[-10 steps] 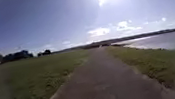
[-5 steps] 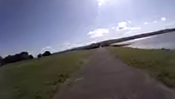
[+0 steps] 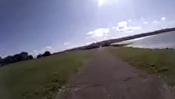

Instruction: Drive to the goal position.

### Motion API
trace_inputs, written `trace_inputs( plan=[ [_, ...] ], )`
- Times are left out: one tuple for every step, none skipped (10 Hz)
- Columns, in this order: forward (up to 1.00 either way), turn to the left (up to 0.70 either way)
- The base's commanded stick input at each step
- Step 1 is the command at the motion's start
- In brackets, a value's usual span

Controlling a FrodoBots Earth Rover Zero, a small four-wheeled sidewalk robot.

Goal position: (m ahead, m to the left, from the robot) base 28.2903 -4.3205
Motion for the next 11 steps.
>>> trace_inputs(
  plan=[
    [0.70,0.05],
    [0.70,0.05],
    [0.70,0.05],
    [0.70,0.05],
    [0.70,0.05],
    [0.70,0.05],
    [0.70,0.05],
    [0.70,0.05],
    [0.70,0.05],
    [0.70,0.05],
    [0.70,-0.13]
  ],
)
